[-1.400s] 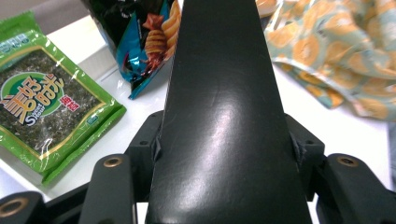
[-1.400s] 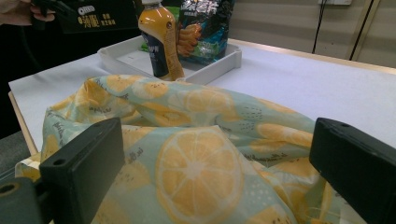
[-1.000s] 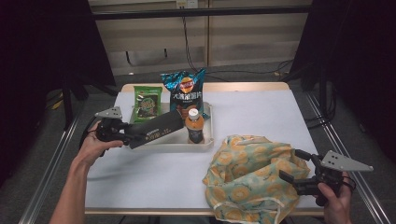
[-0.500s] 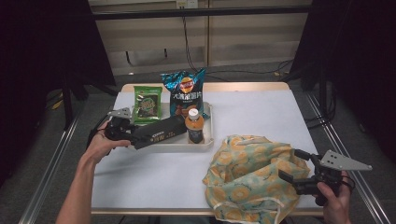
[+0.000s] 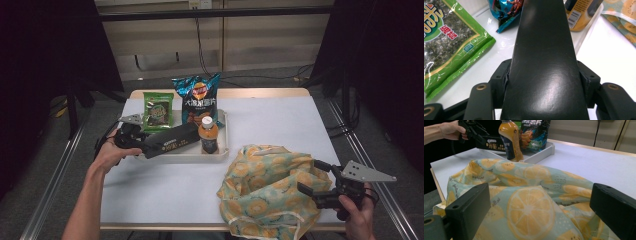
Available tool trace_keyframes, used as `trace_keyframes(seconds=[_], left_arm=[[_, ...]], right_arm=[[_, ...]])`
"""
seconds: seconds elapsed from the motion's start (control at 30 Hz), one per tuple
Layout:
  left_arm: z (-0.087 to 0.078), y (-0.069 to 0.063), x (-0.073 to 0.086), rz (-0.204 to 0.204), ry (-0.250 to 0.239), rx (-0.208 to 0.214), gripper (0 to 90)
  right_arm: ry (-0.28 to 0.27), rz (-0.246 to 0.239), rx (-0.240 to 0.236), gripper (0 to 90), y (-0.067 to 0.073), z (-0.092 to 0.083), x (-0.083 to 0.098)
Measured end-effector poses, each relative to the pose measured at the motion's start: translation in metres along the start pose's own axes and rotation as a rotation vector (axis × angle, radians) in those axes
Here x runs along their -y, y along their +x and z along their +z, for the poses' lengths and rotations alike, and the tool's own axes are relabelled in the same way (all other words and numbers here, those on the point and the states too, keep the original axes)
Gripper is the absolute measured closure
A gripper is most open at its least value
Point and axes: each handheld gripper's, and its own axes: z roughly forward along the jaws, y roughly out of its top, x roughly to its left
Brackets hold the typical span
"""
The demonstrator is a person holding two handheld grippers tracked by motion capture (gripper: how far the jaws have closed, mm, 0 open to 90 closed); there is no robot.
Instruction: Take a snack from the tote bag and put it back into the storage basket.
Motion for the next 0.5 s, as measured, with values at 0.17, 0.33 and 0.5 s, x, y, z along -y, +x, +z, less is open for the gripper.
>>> trace_keyframes(seconds=[0.17,0.33,0.5], left_arm=[[0.0005,0.0027,0.0004,-0.013,-0.002,-0.015,36.4],[0.0039,0.0034,-0.0001,-0.021,-0.015,-0.029,34.9],[0.0051,0.0051,-0.0001,-0.031,-0.015,-0.048,32.2]], right_arm=[[0.003,-0.001,0.000,2.8,-0.0009,0.0002,0.0010],[0.001,0.002,0.001,2.7,-0.0008,-0.0010,0.0007],[0.002,0.002,-0.001,2.7,-0.0005,-0.0015,0.0009]])
